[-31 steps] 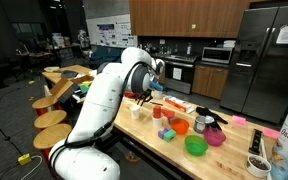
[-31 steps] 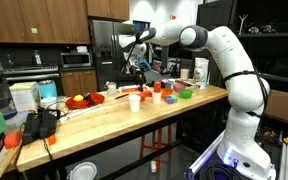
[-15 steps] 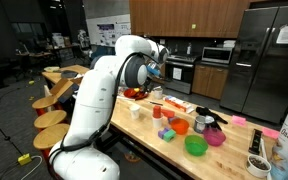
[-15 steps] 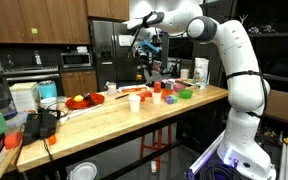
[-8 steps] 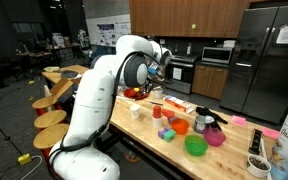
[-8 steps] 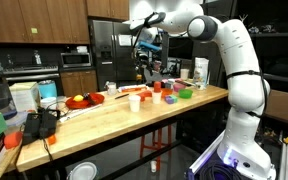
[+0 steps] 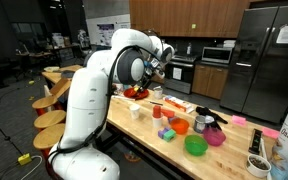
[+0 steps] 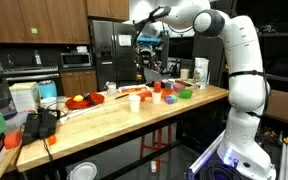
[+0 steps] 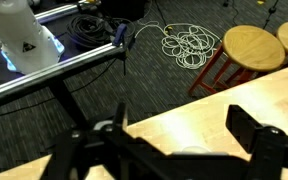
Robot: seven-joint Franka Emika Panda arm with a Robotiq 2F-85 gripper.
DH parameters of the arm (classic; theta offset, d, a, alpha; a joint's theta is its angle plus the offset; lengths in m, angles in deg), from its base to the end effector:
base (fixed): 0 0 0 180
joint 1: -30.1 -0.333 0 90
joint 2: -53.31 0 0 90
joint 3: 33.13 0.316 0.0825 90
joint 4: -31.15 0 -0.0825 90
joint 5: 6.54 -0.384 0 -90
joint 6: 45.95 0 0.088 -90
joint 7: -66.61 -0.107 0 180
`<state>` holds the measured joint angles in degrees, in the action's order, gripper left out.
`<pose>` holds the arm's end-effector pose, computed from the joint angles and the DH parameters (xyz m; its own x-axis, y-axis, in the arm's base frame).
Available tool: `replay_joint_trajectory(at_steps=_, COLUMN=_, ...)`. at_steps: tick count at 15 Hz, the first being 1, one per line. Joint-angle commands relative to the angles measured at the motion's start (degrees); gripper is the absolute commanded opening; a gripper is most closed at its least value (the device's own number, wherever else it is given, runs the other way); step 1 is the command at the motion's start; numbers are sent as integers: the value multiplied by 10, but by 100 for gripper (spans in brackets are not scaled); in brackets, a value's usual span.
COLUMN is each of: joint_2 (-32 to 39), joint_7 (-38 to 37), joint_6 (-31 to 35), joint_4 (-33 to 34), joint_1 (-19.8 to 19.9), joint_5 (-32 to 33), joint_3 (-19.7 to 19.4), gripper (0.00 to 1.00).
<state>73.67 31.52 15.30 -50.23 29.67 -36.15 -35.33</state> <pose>0.5828 0.0527 0.4813 0.5659 -0.3317 -0.7548 -0.5508 -0.8334 -0.0467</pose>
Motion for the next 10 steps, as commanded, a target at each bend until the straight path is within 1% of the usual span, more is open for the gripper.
replay_joint_trajectory(at_steps=1, joint_2=-28, joint_7=-18, joint_6=-6, joint_4=-19, joint_1=-2, joint_5=-12, joint_3=-1, gripper=100)
replay_joint_trajectory(at_steps=2, joint_2=-10, joint_7=-21, joint_6=-3, joint_4=-3, joint_1=-1, joint_5=-6, joint_3=-2, gripper=100)
replay_joint_trajectory(at_steps=5, joint_2=-9, joint_7=-20, joint_6=-4, joint_4=-3, joint_1=-2, joint_5=-6, joint_3=-1, gripper=100)
replay_joint_trajectory(at_steps=7, joint_2=19, joint_7=-59, joint_6=-46, joint_4=34, joint_1=4, joint_5=-11, joint_3=-7, gripper=100)
replay_joint_trajectory(at_steps=8, joint_2=22, joint_7=-94, joint_6=-49, joint_4=39, joint_1=4, joint_5=-14, joint_3=-13, gripper=100)
replay_joint_trajectory(at_steps=10, joint_2=15, joint_7=-142, joint_6=-12, joint_4=48, joint_1=2, joint_5=-1, joint_3=-25, gripper=100)
